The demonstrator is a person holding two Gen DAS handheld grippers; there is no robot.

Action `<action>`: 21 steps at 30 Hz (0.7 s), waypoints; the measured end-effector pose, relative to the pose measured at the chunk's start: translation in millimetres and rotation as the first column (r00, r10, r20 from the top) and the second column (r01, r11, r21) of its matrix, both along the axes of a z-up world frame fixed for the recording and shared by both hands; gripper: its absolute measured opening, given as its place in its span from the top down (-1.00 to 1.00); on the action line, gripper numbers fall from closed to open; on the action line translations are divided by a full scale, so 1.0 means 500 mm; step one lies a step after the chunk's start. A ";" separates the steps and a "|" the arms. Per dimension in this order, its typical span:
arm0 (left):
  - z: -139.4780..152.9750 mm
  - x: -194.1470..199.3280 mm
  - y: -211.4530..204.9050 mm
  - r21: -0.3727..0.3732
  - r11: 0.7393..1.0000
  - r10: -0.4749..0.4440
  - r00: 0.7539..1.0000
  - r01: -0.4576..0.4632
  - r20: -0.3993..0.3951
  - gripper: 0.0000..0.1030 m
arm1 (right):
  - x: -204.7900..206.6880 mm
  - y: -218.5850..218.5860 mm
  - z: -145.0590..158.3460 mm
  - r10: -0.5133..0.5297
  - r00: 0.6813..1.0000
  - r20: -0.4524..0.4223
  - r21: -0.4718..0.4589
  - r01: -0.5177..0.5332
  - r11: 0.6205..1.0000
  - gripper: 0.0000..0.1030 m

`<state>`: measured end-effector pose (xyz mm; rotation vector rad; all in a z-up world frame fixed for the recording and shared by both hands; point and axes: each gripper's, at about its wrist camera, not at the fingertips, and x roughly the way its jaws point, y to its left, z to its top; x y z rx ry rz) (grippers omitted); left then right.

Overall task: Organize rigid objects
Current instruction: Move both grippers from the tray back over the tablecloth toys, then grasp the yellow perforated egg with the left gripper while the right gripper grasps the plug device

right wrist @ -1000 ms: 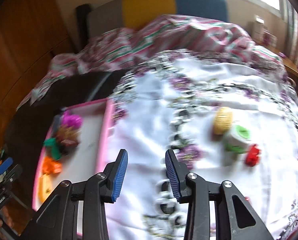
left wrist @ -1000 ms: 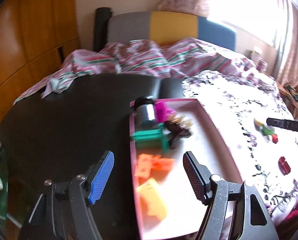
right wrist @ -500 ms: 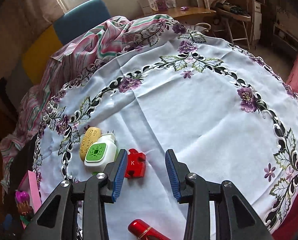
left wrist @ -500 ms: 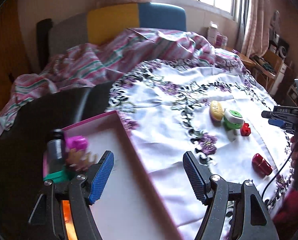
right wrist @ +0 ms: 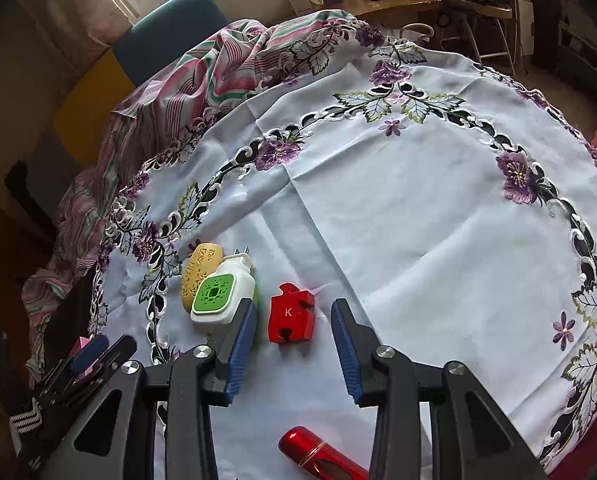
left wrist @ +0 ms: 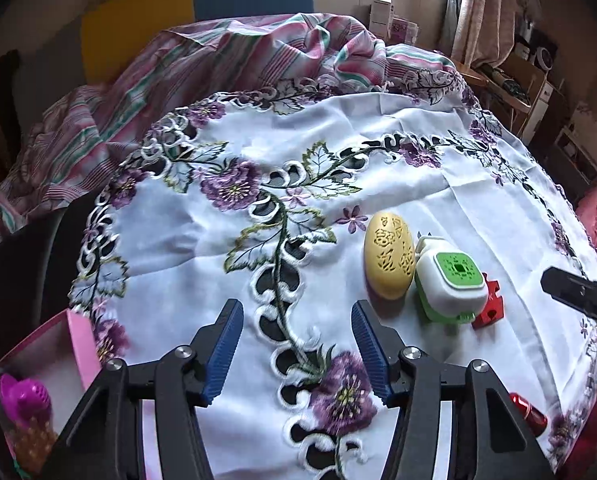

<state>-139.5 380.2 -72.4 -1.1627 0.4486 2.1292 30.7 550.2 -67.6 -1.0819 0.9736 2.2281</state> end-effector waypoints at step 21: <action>-0.074 -0.054 0.154 -0.003 0.989 -0.144 0.976 0.146 0.162 0.15 | -0.011 0.006 -0.025 0.033 0.999 0.016 -0.090 -0.032 0.995 0.24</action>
